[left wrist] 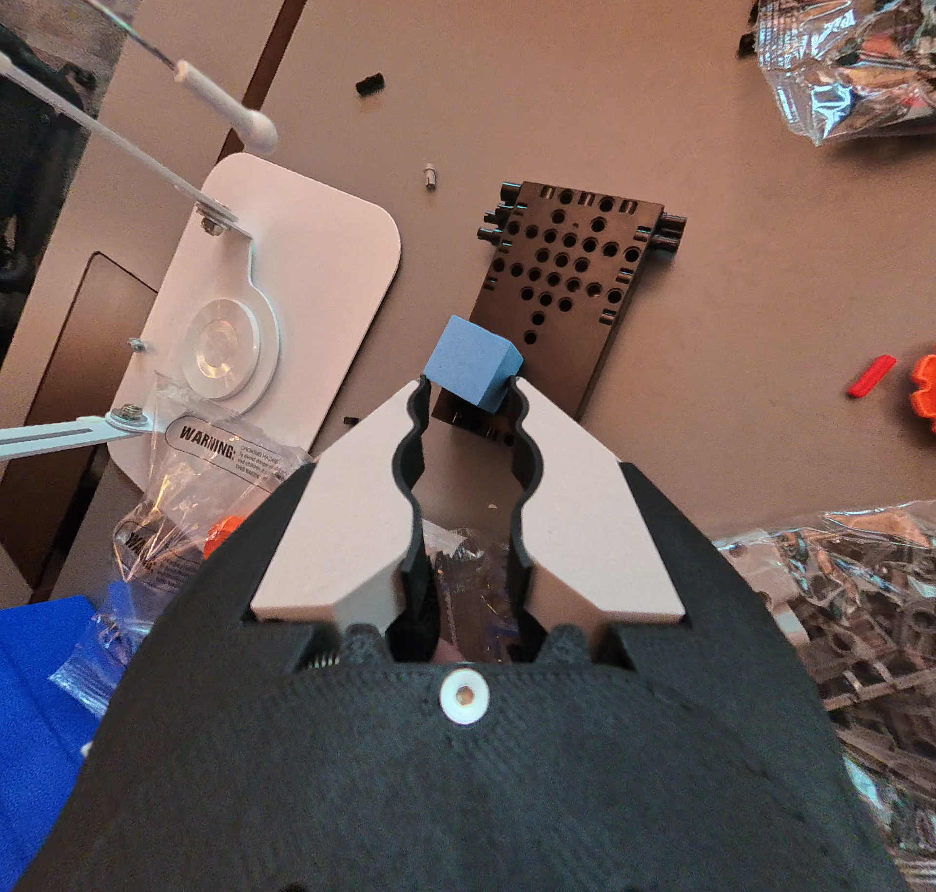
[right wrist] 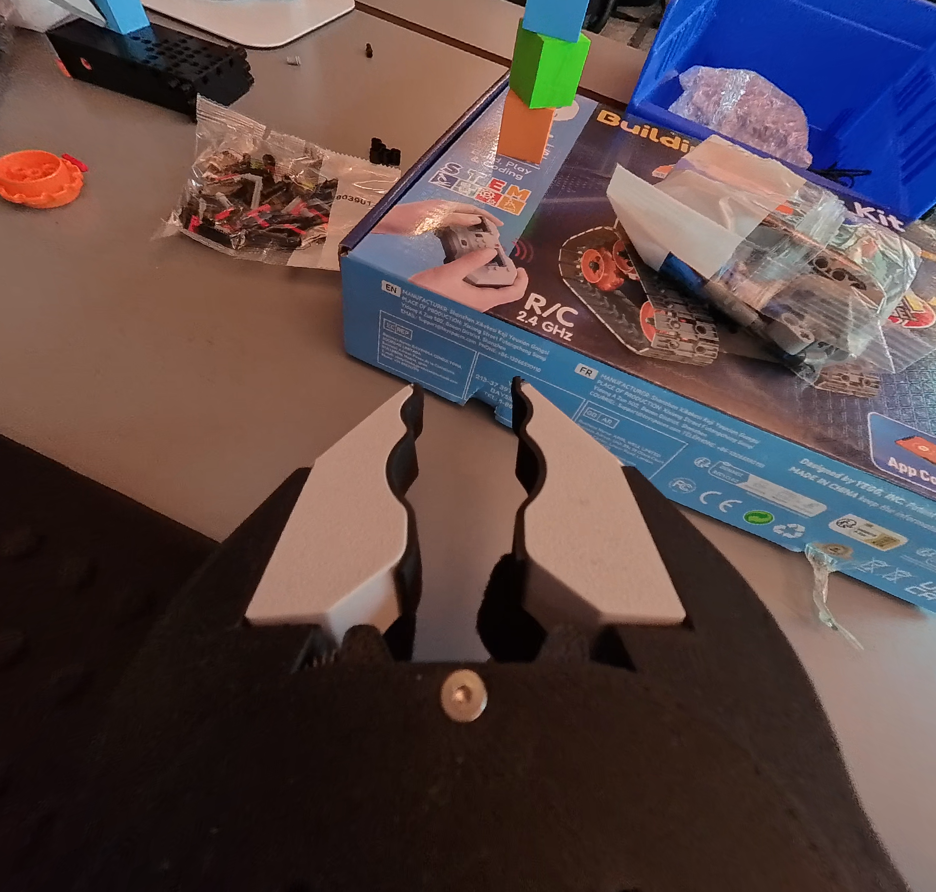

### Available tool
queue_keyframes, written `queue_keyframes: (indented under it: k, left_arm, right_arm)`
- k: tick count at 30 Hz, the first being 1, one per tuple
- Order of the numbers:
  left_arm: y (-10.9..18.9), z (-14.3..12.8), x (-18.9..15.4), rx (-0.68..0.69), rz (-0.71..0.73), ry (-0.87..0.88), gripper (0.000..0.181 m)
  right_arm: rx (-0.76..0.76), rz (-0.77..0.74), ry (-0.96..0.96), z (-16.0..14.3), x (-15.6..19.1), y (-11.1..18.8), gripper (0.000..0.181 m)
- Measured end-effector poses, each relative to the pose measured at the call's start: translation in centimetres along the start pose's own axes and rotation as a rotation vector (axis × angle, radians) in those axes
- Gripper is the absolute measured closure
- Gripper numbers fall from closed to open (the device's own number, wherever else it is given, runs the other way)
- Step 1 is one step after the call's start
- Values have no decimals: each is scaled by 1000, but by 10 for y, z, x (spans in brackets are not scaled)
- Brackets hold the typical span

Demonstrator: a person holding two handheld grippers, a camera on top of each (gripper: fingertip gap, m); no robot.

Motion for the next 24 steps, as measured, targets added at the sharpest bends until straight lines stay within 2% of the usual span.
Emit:
queue_keyframes:
  k: [7, 11, 14, 18, 21, 24]
  left_arm:
    - [10, 9, -10, -40, -43, 11, 151]
    - [1, 6, -10, 4, -65, -8, 136]
    - [-2, 12, -15, -36, -139, -4, 145]
    - [-1, 17, -18, -69, -155, 5, 149]
    - [18, 41, -26, -146, -169, 0, 149]
    - [51, 90, -45, -248, -176, -78, 149]
  right_arm:
    - [-17, -1, 10, 1, 1, 2, 147]
    - [-5, -5, 33, 0, 3, 0, 148]
    - [-2, -14, 48, 0, 5, 0, 148]
    - [-6, -22, 46, 0, 4, 0, 148]
    - [-6, -25, 51, 0, 4, 0, 148]
    - [-1, -31, 60, -1, 5, -1, 149]
Point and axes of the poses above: each gripper's, where its closed fingertips meet, y back along the fingers, z out of its top, x = y × z across the jaws, the point moved 3 cm from there along y, back along the fingers, and after that the axes turned 12 degrees about x, right-handed, at the moved point
